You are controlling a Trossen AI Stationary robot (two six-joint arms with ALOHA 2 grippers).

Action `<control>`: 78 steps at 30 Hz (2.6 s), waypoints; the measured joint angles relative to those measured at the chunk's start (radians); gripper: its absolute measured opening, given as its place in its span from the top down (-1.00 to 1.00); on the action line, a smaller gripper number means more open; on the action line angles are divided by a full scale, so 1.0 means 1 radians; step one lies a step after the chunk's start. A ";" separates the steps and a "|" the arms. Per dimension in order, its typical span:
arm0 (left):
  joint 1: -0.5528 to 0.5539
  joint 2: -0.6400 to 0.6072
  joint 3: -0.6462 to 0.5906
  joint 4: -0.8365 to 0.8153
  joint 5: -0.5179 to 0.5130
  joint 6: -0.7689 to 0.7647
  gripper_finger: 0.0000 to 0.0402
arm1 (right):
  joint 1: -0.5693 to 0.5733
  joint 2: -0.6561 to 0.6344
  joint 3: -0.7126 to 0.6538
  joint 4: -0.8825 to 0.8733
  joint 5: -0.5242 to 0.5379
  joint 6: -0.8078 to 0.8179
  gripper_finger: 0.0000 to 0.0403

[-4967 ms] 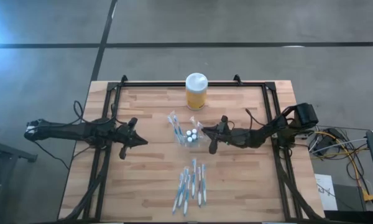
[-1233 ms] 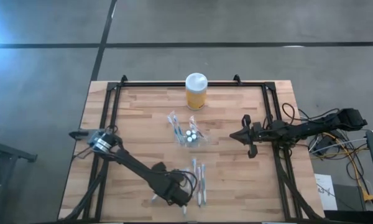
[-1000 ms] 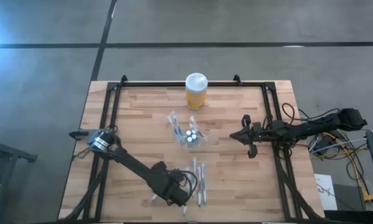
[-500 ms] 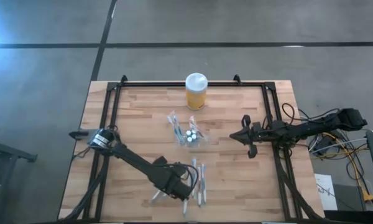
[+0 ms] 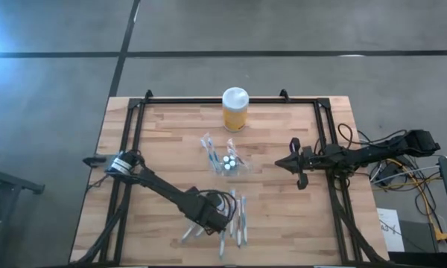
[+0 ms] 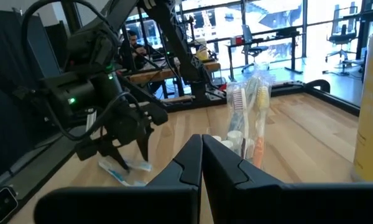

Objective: Pick & Place toothbrushing station
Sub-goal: Put the blue toothbrush into the transparent organizer

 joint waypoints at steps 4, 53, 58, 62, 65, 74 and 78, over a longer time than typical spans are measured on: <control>0.000 -0.002 -0.018 0.007 0.000 0.000 -0.01 | 0.000 0.000 0.000 0.000 0.000 0.000 0.96; 0.033 -1.384 -1.484 1.913 -0.354 0.958 1.00 | 0.000 -0.002 0.000 0.002 -0.043 -0.050 0.96; 0.178 -1.376 -1.483 1.912 -0.152 0.970 1.00 | -0.001 -0.001 0.000 0.016 -0.041 -0.098 0.96; 0.317 -1.343 -1.447 1.908 -0.022 0.940 1.00 | -0.001 0.000 0.000 0.034 -0.016 -0.124 0.96; 0.405 -1.308 -1.410 1.881 0.065 0.939 1.00 | -0.001 0.000 0.000 0.034 0.018 -0.125 0.96; 0.592 -1.123 -1.241 1.824 0.383 1.000 1.00 | -0.001 -0.001 0.000 0.106 0.040 -0.205 0.96; 0.615 -1.013 -1.183 1.832 0.396 1.005 1.00 | -0.001 -0.001 0.000 0.124 0.041 -0.235 0.96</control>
